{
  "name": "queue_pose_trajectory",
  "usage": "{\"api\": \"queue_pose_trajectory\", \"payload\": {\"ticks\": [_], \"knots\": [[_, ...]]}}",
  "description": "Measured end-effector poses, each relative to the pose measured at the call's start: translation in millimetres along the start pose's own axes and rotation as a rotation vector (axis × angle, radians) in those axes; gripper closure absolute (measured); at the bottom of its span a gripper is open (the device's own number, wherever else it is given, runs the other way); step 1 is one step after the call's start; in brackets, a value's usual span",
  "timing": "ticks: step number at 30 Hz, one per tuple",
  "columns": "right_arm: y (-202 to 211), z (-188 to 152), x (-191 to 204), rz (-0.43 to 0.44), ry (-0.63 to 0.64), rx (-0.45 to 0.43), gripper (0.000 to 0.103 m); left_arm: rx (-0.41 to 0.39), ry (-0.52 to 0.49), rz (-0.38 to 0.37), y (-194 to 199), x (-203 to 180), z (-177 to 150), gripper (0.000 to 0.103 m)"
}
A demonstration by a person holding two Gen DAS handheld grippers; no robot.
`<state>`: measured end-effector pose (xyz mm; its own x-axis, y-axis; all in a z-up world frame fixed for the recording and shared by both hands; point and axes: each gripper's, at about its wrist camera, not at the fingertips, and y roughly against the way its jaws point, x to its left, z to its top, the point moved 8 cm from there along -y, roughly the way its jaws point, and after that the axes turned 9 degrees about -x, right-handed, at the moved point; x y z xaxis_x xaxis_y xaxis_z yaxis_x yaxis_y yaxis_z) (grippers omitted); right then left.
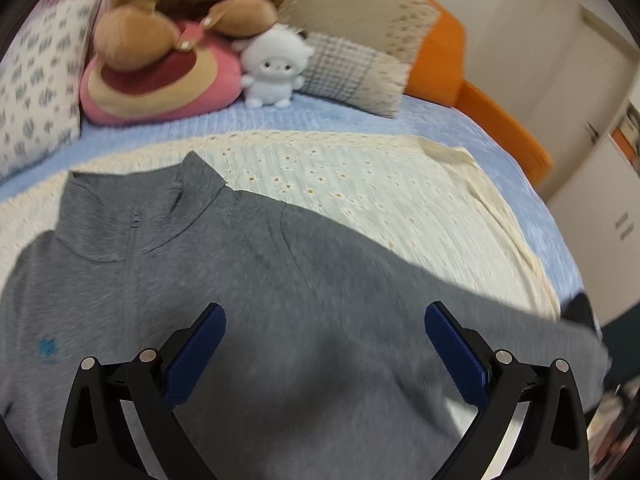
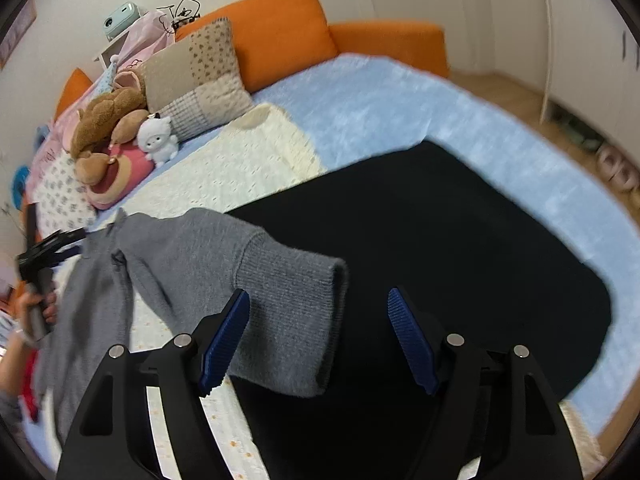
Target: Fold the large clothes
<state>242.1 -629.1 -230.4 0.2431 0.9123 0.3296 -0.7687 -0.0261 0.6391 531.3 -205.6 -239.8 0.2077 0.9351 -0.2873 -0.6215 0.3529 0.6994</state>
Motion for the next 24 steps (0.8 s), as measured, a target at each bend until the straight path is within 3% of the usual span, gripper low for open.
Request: {"api": "queue_pose_trajectory", "payload": {"ticks": [2,4,5,6,8,10,12,20,24], "knots": [[-12,-5,5,0.07,-0.032,0.033,0.043,0.015,0.046,-0.003,-18,4,5,0.002],[-17,-8,11,0.082,-0.029,0.041,0.048,0.036,0.062,0.017,-32,8,7,0.005],[-16,-9,14,0.079,-0.022,0.035,0.055,0.04,0.07,0.021,-36,10,7,0.012],[-14,-7,18,0.088,-0.016,0.026,0.062,0.05,0.08,0.025,-43,11,7,0.027],[-10,-4,25,0.136,-0.038,0.024,0.083,0.087,0.096,0.043,-57,15,5,0.045],[-6,2,32,0.175,-0.047,0.019,0.086,0.112,0.117,0.036,-67,19,3,0.063],[4,9,42,0.205,-0.028,-0.003,0.087,0.137,0.139,0.012,-78,18,2,0.094],[63,56,103,0.361,0.031,-0.156,0.088,0.193,0.115,0.028,-102,22,2,0.097],[100,65,174,0.52,0.137,-0.185,0.088,0.218,0.138,0.016,-113,28,3,0.097]]}}
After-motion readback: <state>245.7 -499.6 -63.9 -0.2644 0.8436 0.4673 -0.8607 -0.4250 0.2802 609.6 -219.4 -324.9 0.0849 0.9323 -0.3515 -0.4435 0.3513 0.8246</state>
